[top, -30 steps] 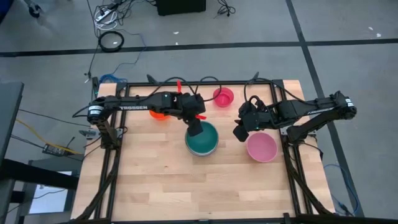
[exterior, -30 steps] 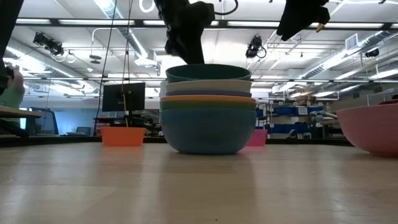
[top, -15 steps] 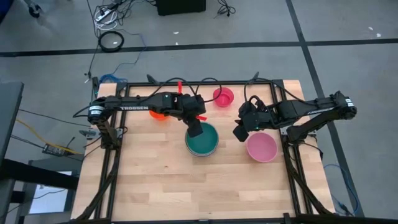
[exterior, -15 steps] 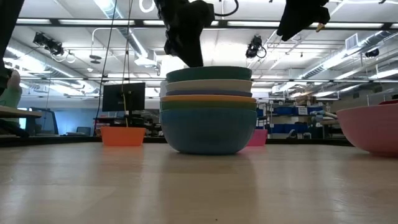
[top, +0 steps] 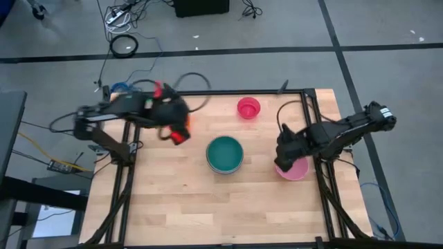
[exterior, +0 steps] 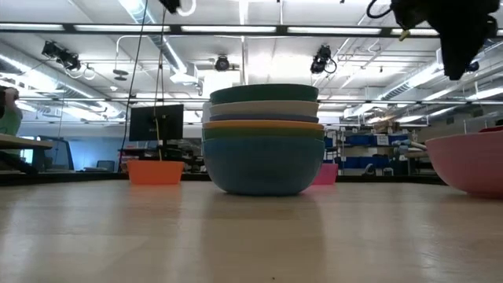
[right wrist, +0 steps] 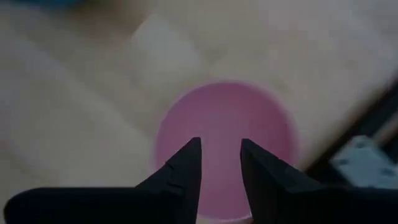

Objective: Nest bowls inside each other
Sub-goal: Stack the pink bowl on top of the green bowl

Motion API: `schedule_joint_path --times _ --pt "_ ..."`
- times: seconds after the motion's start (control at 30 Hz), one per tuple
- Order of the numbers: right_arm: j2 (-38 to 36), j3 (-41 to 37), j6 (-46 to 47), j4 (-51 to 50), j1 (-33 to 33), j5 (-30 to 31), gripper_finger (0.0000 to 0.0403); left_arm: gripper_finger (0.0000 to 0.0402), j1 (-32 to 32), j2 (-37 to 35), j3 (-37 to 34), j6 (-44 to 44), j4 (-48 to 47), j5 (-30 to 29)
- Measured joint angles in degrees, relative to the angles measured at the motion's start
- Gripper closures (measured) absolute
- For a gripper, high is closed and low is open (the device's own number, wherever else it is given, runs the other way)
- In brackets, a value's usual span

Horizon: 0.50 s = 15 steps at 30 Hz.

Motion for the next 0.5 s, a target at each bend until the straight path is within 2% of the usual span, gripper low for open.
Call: schedule_joint_path --times 0.2,0.4,0.5 --pt "-0.04 -5.27 4.39 11.28 6.03 -2.50 0.0303 0.0231 -6.61 -11.89 -6.88 -7.03 5.14 -0.01" --pt "0.02 -12.46 8.25 22.13 8.40 -6.34 0.0299 0.0231 -11.30 -20.25 -16.94 -8.82 13.81 0.01" --pt "0.02 -14.81 10.05 23.49 8.84 -6.55 0.0295 0.0231 -11.90 -23.29 -22.01 -10.03 16.81 0.02"
